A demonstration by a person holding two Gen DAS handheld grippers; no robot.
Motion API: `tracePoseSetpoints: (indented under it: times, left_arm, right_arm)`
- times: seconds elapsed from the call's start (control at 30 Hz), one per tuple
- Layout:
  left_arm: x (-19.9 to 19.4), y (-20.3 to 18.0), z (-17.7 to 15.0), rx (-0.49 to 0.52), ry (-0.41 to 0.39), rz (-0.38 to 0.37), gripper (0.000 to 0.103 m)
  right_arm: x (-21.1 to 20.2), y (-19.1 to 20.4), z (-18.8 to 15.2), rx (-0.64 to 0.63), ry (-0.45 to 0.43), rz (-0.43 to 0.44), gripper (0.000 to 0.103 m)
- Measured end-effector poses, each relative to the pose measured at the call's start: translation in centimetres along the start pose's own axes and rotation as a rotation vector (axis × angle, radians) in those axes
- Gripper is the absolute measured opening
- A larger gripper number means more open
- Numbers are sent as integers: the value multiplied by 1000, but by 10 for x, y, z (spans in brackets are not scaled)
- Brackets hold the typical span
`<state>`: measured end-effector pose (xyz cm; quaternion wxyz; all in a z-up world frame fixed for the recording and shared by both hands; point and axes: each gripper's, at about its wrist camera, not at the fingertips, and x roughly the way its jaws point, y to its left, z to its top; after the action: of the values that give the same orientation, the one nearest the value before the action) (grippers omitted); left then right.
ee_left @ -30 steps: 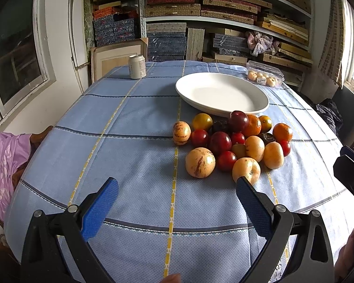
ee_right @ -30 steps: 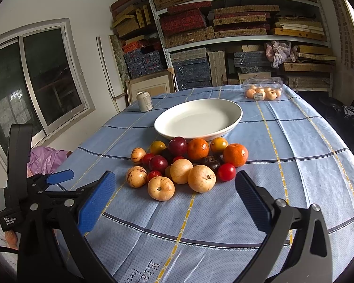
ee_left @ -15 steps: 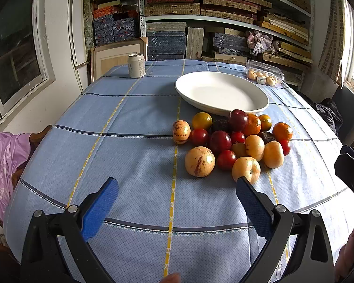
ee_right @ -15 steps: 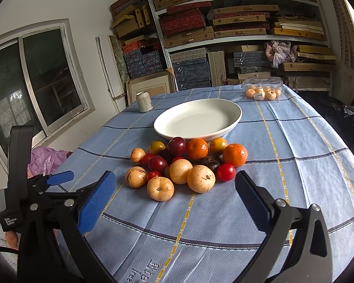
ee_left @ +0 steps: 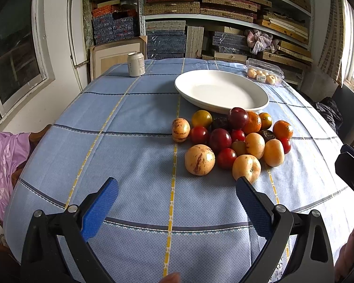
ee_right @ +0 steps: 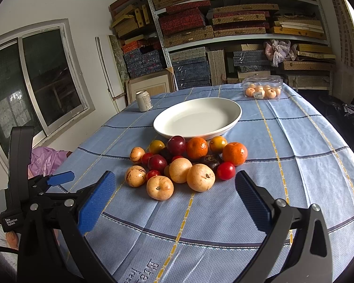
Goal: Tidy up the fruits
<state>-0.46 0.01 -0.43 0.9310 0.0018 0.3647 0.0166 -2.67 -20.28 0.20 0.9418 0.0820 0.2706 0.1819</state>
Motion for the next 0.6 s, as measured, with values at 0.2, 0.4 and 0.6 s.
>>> tracePoseSetpoints:
  times: [0.2, 0.4, 0.6]
  left_arm:
    - [6, 0, -4, 0, 9, -2, 100]
    - [10, 0, -5, 4, 25, -6, 100]
    - [19, 0, -8, 37, 36, -17, 100]
  right_arm:
    - [3, -3, -2, 3, 2, -1, 99]
    - [11, -9, -6, 13, 18, -5, 99]
    - [19, -17, -13, -1, 63, -16, 99]
